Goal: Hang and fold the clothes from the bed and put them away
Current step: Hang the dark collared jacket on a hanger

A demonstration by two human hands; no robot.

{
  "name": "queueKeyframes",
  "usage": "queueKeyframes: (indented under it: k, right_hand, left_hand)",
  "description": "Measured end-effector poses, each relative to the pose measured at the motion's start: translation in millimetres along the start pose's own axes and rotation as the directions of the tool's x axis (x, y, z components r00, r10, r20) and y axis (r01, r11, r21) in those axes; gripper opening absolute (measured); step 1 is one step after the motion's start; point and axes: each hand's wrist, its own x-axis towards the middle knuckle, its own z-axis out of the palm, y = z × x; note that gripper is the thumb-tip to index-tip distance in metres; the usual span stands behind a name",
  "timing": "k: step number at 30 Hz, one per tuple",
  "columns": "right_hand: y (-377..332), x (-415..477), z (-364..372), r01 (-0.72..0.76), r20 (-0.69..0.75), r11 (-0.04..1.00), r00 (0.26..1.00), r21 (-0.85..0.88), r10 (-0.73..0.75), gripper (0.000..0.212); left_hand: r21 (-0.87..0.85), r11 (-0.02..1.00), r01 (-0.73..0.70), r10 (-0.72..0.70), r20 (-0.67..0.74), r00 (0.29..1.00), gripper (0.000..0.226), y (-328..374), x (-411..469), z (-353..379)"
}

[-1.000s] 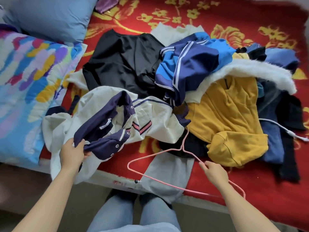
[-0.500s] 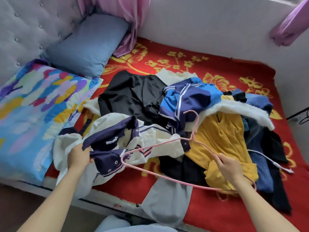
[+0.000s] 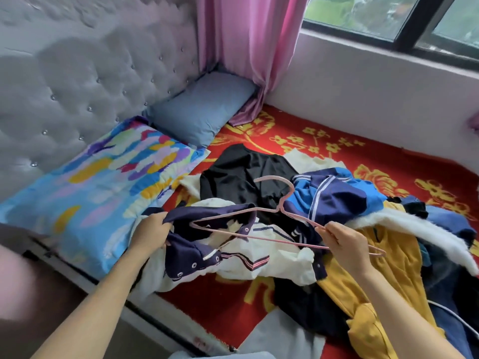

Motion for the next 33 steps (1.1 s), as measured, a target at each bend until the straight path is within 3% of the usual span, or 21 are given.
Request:
queueKeyframes:
  k: [6, 10, 13, 16, 17, 19, 22, 23, 25, 27, 29, 31, 33]
  right_hand:
    - [-9.6, 32.6, -20.6, 0.18, -0.038, 0.982, 0.983, 0.059, -0.178, 0.065]
    - [-48.7, 39.4, -11.5, 0.21, -0.046, 0.975, 0.977, 0.078, -0.207, 0.055]
    - [-73.9, 24.9, 14.7, 0.045, 0.013, 0.978, 0.999, 0.204, -0.048, 0.035]
    - [-76.0, 15.5, 27.0, -0.167, 0.097, 0.91, 0.985, 0.379, 0.14, 0.032]
    - [-74.5, 14.0, 26.7, -0.185, 0.087, 0.894, 0.983, 0.409, 0.164, 0.032]
    - [-71.7, 8.6, 23.6, -0.216, 0.064, 0.86, 0.976, 0.461, 0.21, 0.031]
    - [-71.7, 1.0, 19.0, -0.325, 0.08, 0.785, 0.939, 0.527, 0.335, 0.032]
    - [-71.6, -1.2, 17.5, -0.355, 0.083, 0.751, 0.924, 0.557, 0.375, 0.033]
    - [-73.1, -3.4, 15.7, -0.395, 0.094, 0.688, 0.897, 0.608, 0.432, 0.04]
    - [-77.2, -2.9, 13.2, -0.398, 0.087, 0.656, 0.887, 0.641, 0.453, 0.036]
    - [-82.4, 0.5, 7.7, -0.401, 0.089, 0.624, 0.879, 0.671, 0.469, 0.038]
    - [-84.2, 9.5, -3.4, -0.398, 0.086, 0.624, 0.88, 0.672, 0.468, 0.04]
    - [-84.0, 27.3, -21.5, -0.383, 0.084, 0.673, 0.898, 0.632, 0.433, 0.036]
  left_hand:
    - [-0.001, 0.997, -0.083, 0.083, -0.049, 0.995, 0.025, 24.2, -12.0, -24.8]
    - [-0.068, 0.961, -0.269, 0.267, -0.036, 0.963, 0.029, 70.8, -27.1, -30.9]
    - [-0.135, 0.911, -0.389, 0.383, -0.064, 0.921, 0.032, 103.2, -35.9, -32.7]
    - [-0.162, 0.88, -0.446, 0.454, 0.011, 0.891, 0.029, 119.7, -35.5, -35.1]
    - [-0.113, 0.87, -0.48, 0.487, 0.045, 0.872, 0.03, 122.6, -35.2, -38.0]
    - [0.088, 0.826, -0.556, 0.552, 0.075, 0.831, 0.055, 119.6, -31.6, -42.2]
    - [0.542, 0.626, -0.561, 0.62, 0.091, 0.779, 0.077, 99.2, -14.8, -48.7]
    - [0.6, 0.585, -0.546, 0.601, 0.132, 0.788, 0.073, 92.8, -9.0, -49.8]
    - [0.51, 0.632, -0.584, 0.581, 0.187, 0.792, 0.06, 83.1, -3.0, -45.7]
    - [0.346, 0.664, -0.663, 0.679, 0.092, 0.728, 0.047, 81.5, 0.2, -39.3]
    - [0.269, 0.631, -0.728, 0.765, -0.061, 0.641, 0.038, 87.6, 0.3, -37.9]
    - [0.211, 0.602, -0.77, 0.797, -0.205, 0.568, 0.032, 99.6, 1.3, -42.8]
    - [0.139, 0.596, -0.791, 0.785, -0.308, 0.537, 0.038, 117.5, 0.5, -53.3]
